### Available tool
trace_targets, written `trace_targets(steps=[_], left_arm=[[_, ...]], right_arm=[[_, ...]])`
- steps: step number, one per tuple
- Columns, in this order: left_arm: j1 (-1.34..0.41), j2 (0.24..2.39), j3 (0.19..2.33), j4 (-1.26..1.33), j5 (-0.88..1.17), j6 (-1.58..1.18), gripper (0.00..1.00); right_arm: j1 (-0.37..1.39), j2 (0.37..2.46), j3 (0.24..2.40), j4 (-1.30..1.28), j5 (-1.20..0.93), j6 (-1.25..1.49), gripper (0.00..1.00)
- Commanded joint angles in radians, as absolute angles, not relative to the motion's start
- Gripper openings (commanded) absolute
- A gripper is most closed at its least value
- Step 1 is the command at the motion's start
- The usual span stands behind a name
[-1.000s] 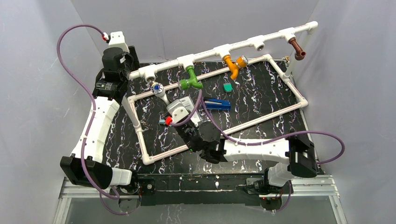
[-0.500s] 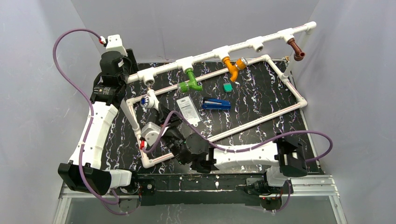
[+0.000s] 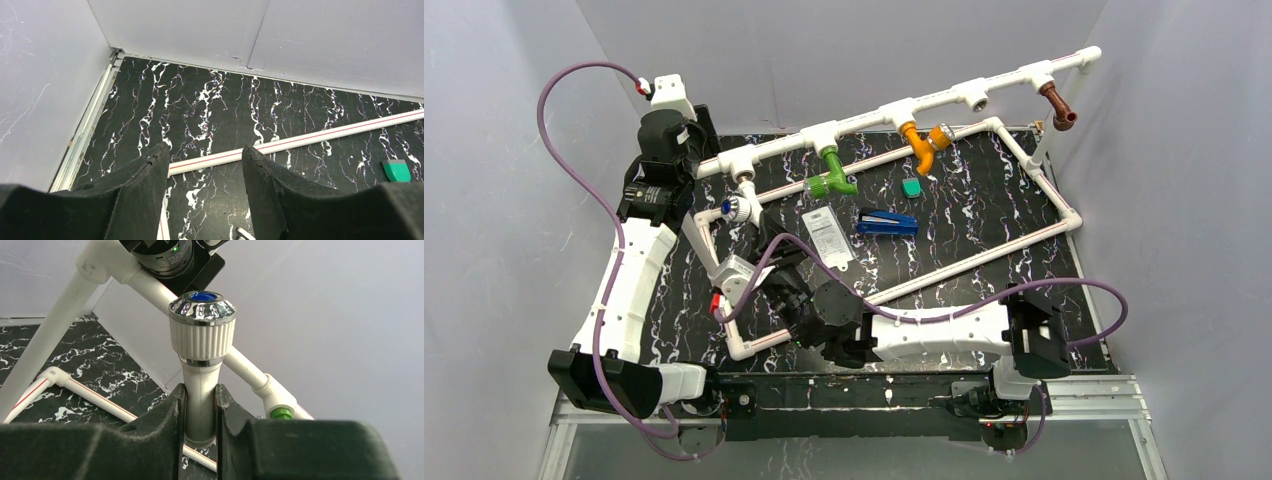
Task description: Install the water faucets
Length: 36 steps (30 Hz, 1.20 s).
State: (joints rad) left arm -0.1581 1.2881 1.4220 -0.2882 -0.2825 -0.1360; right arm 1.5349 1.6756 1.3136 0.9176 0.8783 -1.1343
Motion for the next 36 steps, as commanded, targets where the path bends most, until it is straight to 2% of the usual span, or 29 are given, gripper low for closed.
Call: trace_targets(steps=[1,30,36], left_arm=[[-0.155,1.301,1.369,-0.507,-0.252,-0.159,0.53],[-0.155,1.341,1.39,-0.529,-0.235,-0.153,0.54],[-0.155,1.336,1.382,-0.53,-0.226,-0.155,0.53]], right_arm=[[1.518,1.689,1.372,0.974,0.893,-1.13,0.01],[1.449,1.742,1.438,0.837,0.859,-0.941,0.01],[1.446,1.754,1.459,0.837,0.872,-0.829,0.01]])
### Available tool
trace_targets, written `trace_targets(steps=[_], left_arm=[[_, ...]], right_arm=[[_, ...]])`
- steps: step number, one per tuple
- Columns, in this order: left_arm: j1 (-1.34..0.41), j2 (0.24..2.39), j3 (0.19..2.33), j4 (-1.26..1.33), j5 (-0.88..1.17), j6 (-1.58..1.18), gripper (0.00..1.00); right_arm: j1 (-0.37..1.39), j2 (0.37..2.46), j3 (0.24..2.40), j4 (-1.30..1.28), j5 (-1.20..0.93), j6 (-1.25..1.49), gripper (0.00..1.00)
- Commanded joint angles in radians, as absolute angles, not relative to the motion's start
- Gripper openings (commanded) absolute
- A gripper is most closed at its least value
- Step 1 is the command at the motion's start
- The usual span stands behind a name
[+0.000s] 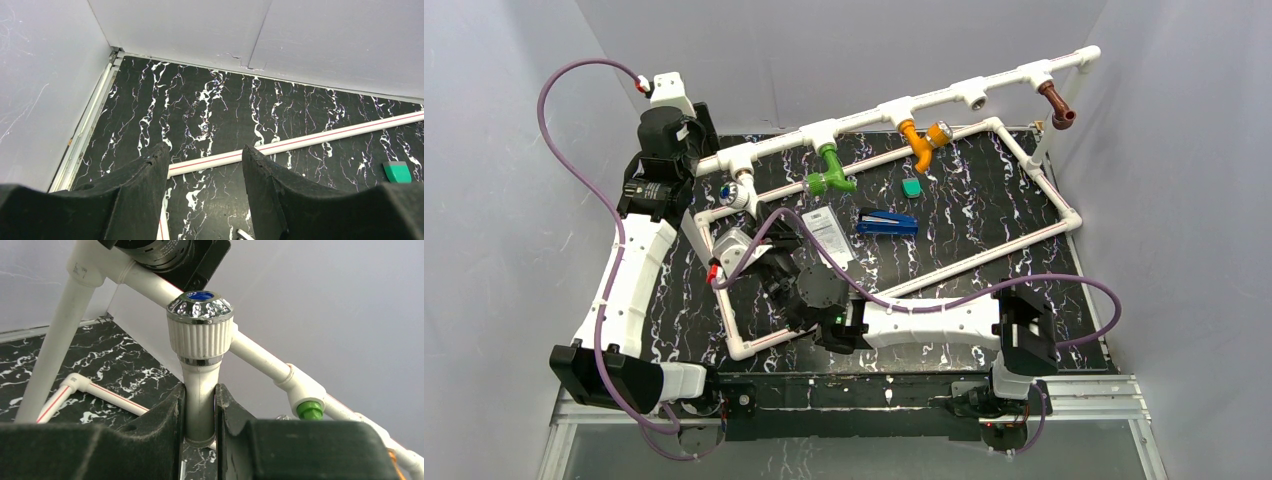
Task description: Install the water faucets
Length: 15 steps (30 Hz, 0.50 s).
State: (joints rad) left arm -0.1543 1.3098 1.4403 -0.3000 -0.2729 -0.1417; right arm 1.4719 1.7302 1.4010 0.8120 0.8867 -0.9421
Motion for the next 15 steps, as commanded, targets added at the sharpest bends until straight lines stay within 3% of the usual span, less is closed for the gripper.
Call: trace_targets(steps=[1,15], left_arm=[[-0.155,1.336,1.382,-0.53,-0.226,-0.155,0.53],[-0.156,1.338,1.377,-0.531,-0.214,-0.161,0.53]], right_arm=[[1.446,1.756,1.46,0.837,0.873,-0.812,0.01],[1.437,1.775,1.46,0.873,0.946,-0.553,0.01]])
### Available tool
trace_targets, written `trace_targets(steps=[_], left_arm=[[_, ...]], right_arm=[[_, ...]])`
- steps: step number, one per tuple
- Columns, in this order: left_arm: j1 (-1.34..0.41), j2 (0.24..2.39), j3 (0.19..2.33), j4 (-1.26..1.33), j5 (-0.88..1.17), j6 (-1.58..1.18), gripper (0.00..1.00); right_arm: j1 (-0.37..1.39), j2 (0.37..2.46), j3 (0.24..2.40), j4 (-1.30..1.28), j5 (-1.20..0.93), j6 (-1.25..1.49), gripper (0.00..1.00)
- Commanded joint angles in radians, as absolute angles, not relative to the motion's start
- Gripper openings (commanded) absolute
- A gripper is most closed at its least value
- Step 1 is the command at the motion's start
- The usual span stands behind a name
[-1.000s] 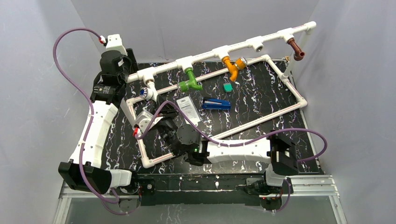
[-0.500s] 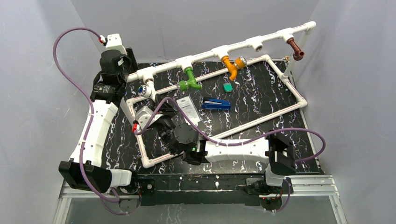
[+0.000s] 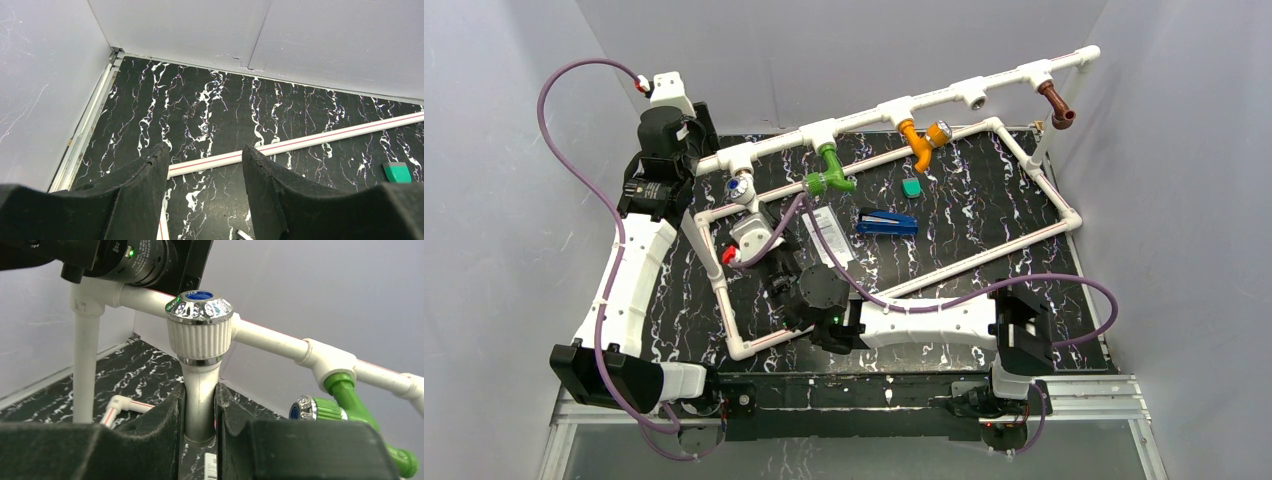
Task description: Install the water faucets
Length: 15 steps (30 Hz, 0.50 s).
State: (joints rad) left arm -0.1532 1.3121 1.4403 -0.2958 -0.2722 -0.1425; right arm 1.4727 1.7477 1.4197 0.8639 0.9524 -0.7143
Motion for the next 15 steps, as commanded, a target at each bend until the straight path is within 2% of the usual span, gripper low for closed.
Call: trace_targets(steps=[1,15], left_arm=[[-0.156,1.338,1.377,-0.532,-0.215,-0.161,0.53],[-0.156,1.345,1.379,-0.533,-0.209,-0.166,0.53]], right_arm=[[1.438,1.773,1.461,0.869,0.947,-0.526,0.01],[1.431,1.785,1.478,0.838,0.989,-0.156,0.01]])
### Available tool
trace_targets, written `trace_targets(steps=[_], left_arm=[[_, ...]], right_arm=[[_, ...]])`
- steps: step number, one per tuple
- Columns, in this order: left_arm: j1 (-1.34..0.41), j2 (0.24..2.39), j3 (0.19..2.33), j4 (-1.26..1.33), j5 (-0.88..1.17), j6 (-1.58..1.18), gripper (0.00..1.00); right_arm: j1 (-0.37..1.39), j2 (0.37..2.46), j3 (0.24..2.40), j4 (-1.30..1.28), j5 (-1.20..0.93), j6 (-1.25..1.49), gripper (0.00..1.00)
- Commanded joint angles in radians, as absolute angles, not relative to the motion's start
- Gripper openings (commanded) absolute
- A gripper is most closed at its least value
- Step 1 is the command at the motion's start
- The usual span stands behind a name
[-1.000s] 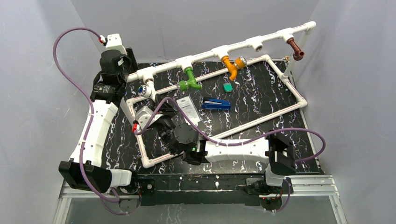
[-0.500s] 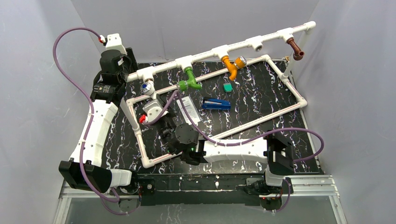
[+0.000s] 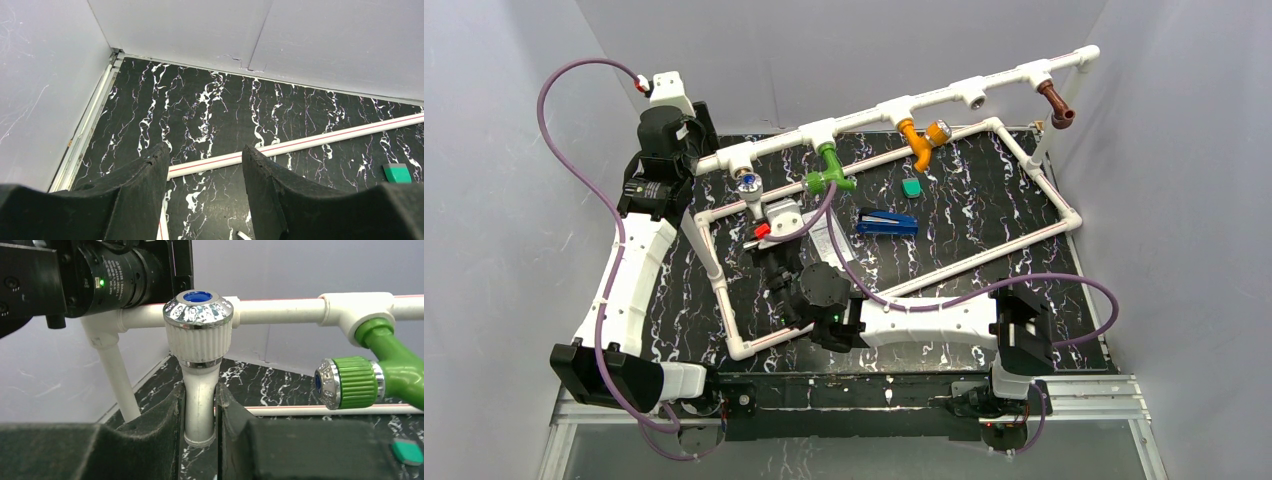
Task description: Install the water faucets
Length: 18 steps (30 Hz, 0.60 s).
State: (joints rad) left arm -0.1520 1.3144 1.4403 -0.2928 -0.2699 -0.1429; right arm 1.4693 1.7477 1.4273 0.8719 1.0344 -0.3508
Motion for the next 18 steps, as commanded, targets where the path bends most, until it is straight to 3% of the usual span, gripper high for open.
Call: trace_targets(steps=[1,18], left_arm=[[-0.156,1.344,1.379,-0.535,-0.209,-0.166,0.53],[-0.156,1.336,1.368,-0.535,-0.193,-0.17,0.53]], right_arm=[[1.433,1.788,1.483,0.835,0.995,-0.134,0.01],[1.424,1.78,1.491,0.791,1.0,0.233,0.01]])
